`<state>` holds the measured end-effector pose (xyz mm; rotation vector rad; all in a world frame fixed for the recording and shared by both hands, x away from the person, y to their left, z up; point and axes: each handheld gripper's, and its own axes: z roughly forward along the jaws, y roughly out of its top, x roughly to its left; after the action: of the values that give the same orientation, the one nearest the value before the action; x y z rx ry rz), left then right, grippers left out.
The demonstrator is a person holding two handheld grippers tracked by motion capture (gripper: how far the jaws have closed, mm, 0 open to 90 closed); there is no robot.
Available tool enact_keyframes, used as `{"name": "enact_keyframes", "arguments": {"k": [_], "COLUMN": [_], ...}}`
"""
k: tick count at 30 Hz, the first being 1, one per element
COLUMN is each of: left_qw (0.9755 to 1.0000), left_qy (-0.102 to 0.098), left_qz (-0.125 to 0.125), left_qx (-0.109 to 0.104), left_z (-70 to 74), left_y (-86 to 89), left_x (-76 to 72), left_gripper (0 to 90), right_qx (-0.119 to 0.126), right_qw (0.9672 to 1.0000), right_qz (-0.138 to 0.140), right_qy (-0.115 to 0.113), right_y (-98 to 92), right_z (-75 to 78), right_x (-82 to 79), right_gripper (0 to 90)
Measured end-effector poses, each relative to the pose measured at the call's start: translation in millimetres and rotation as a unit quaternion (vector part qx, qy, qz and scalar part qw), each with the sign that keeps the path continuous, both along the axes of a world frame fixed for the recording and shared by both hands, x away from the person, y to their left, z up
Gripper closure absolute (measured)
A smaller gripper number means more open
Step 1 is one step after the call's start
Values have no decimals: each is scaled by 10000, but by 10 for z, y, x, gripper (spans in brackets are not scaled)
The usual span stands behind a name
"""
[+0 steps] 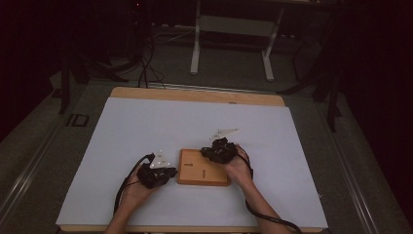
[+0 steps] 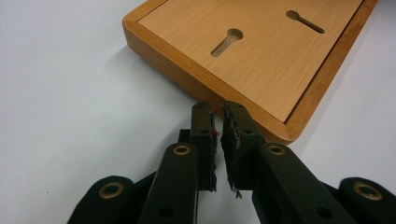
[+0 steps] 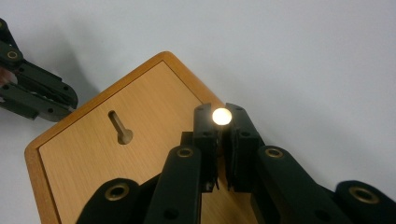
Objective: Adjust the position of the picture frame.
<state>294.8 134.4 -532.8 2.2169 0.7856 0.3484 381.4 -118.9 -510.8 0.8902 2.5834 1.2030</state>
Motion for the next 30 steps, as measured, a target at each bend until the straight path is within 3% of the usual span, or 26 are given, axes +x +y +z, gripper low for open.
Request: {"name": "enact_keyframes", "arguments": {"k": [11, 30], "left_qw": [10000, 9999], "left_qy": [21, -40], "left_qz": [23, 103], "left_qx": [32, 28], "left_z": [-13, -12], "left_y": [-5, 15], "left_x": [12, 23], "left_gripper": [820, 796], "right_qx": [95, 16], "right_qw": [9999, 10000], "right_qz": [-16, -55], "right_qy": [103, 22], "right_y": [-7, 4], "right_z": [-75, -72], "right_x": [65, 41], "right_gripper": [842, 841]}}
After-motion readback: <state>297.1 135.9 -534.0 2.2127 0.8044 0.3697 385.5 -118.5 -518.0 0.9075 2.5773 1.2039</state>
